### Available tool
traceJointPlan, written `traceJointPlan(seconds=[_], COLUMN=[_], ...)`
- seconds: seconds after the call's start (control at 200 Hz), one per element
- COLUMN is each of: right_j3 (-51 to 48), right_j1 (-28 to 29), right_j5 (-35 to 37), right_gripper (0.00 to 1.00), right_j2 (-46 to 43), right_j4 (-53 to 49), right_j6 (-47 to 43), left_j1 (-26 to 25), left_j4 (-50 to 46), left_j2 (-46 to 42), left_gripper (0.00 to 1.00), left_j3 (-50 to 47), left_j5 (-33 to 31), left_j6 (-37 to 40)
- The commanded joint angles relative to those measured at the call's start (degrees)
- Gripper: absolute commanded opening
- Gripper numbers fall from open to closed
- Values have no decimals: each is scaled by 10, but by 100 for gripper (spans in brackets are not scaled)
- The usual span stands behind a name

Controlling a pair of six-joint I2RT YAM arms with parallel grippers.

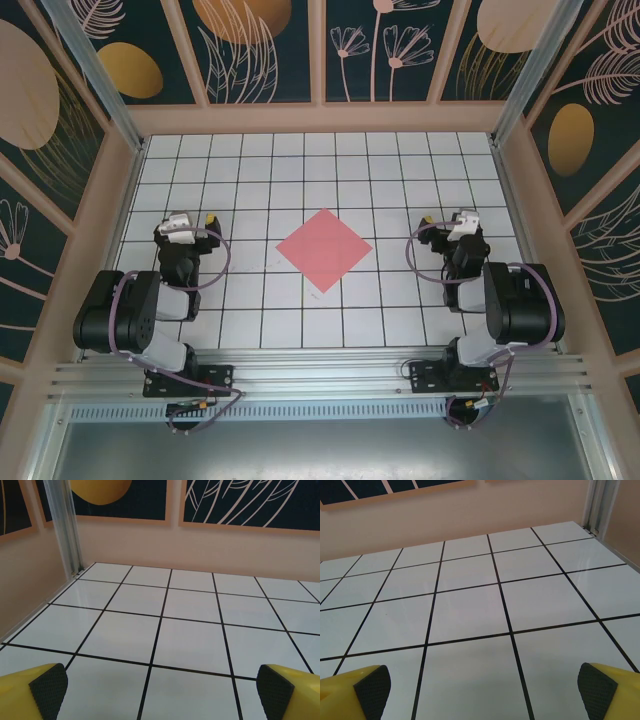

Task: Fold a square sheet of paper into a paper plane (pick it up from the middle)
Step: Move the square sheet of paper to the center of the table.

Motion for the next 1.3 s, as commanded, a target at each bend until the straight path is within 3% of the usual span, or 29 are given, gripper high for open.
traceJointPlan(seconds=[0.0,0.801,0.906,1.016,1.061,1.166,1.241,1.296], right_j3=[10,11,37,113,122,146,217,239], right_j1=[-5,-4,-4,-5,-5,-7,-8,-9], right_j5=[-11,-9,-28,-28,-27,-3,-45,-57], right_gripper=[99,99,99,99,99,99,99,99], right_j2=[7,4,-18,-72,-105,-178,-187,-190], right_j4=[31,30,-32,-216,-247,-328,-474,-525], right_j6=[-7,-8,-14,1,6,67,86,117], left_j1=[5,5,5,5,5,5,5,5], left_j4=[21,21,21,21,21,21,21,20], left_j2=[5,4,5,5,5,5,5,5], left_gripper=[99,99,99,99,99,99,99,99], left_j3=[10,10,10,10,10,10,10,10], left_j5=[1,1,1,1,1,0,1,0], left_j6=[6,6,6,6,6,6,6,7])
